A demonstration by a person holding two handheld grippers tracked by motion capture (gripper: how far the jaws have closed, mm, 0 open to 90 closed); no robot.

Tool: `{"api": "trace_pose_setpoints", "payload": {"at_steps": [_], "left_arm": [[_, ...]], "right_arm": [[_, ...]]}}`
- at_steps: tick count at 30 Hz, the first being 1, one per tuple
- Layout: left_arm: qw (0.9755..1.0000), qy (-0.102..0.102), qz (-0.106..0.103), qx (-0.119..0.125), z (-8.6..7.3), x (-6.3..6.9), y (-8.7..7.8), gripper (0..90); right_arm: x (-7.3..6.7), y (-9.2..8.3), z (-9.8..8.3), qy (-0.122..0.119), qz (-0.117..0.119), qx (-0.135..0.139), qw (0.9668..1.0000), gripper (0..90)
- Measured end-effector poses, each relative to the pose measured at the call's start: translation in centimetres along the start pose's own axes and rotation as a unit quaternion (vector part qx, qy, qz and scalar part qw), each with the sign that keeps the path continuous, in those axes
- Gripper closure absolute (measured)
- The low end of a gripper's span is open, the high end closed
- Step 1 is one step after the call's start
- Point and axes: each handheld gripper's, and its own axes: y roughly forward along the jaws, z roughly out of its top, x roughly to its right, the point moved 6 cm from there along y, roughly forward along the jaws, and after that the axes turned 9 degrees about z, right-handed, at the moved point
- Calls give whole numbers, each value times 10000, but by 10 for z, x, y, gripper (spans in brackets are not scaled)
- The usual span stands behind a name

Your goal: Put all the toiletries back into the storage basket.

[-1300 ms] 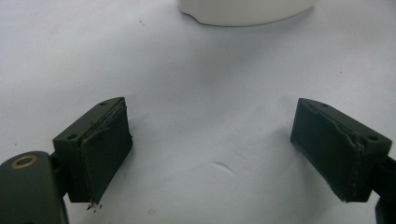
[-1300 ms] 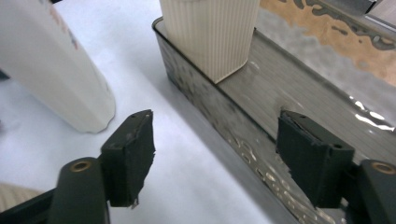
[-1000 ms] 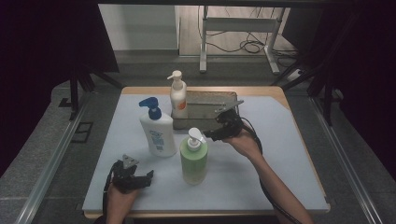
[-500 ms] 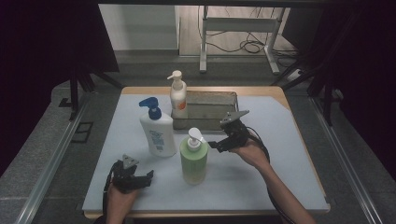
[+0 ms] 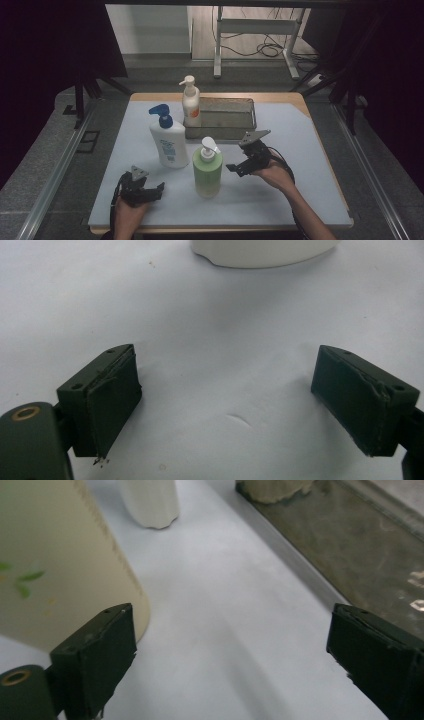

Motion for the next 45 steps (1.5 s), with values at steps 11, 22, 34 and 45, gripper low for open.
{"api": "trace_pose_setpoints", "payload": {"at_steps": [11, 22, 34, 45], "left_arm": [[10000, -2, 3, -5, 0, 0, 0, 117], [10000, -8, 2, 1, 0, 0, 0, 117], [10000, -6, 3, 0, 0, 0, 0, 117], [10000, 0, 0, -8, 0, 0, 0, 117]], "right_arm": [[-22, 4, -15, -194, 295, -83, 9993, 0], [-44, 5, -15, -148, 676, 41, 9976, 0], [-67, 6, 3, -367, 912, 140, 9951, 0], [-76, 12, 17, -430, 885, 258, 9948, 0]]}}
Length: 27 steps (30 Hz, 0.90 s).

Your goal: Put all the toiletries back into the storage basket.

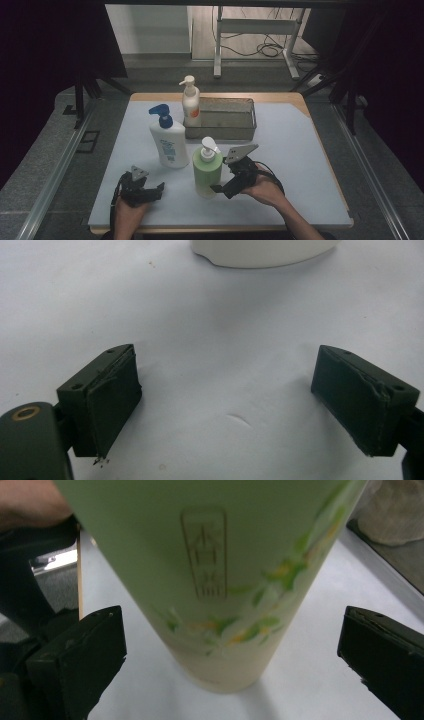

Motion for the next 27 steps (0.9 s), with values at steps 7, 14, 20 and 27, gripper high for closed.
{"api": "trace_pose_setpoints", "payload": {"at_steps": [7, 14, 20, 27], "left_arm": [[10000, 4, 0, 0, 0, 0, 0, 117], [10000, 3, 0, 0, 0, 0, 0, 117], [10000, 3, 0, -1, 0, 0, 0, 117], [10000, 4, -2, -3, 0, 0, 0, 117]], "right_arm": [[-1, 4, 7, 9, -52, 78, 10000, 0], [-3, 12, 14, -184, -102, 12, 9998, 6], [-4, 17, 20, -261, -153, 37, 9995, 29], [-5, 19, 28, -357, -174, 168, 9991, 80]]}}
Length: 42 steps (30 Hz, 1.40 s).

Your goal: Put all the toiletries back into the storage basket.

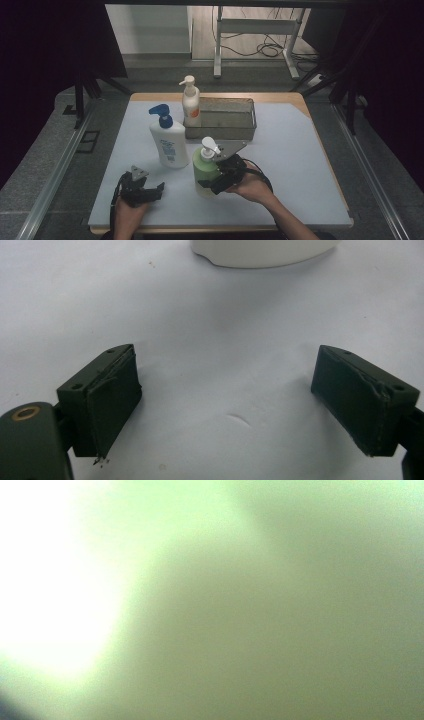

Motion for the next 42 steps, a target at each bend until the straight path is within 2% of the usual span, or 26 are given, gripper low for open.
{"api": "trace_pose_setpoints", "payload": {"at_steps": [7, 22, 26, 42], "left_arm": [[10000, -1, -1, 2, 0, 0, 0, 117], [10000, -4, -4, 6, 0, 0, 0, 117], [10000, -2, 1, 8, 0, 0, 0, 117], [10000, -10, -2, 10, 0, 0, 0, 117]], "right_arm": [[-1, 0, 3, -100, -10, 10, 9999, 116], [-4, 0, 6, -72, -210, -127, 9997, 123], [0, -4, 8, 24, -215, -48, 9998, 123], [21, -21, 13, 382, -648, 116, 9971, 123]]}}
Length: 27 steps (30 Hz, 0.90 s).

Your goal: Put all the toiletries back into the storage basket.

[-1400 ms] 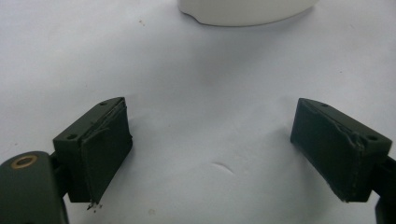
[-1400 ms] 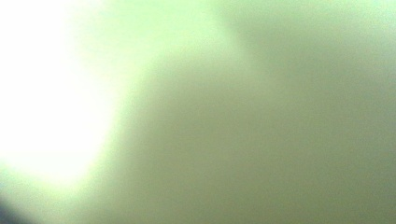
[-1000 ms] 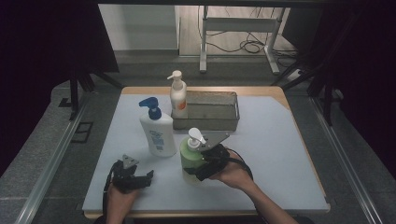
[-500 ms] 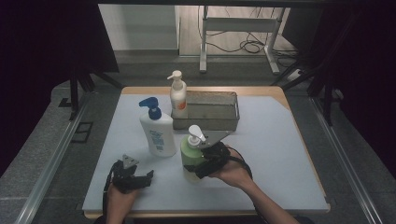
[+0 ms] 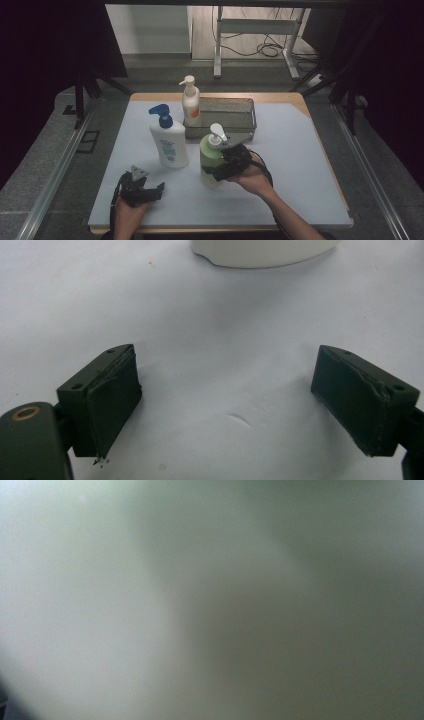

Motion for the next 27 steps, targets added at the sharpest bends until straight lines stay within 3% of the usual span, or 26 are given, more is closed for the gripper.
{"api": "trace_pose_setpoints", "payload": {"at_steps": [27], "left_arm": [[10000, 4, 1, 1, 0, 0, 0, 117]], "right_arm": [[28, -11, 20, 267, -486, 145, 9984, 123]]}}
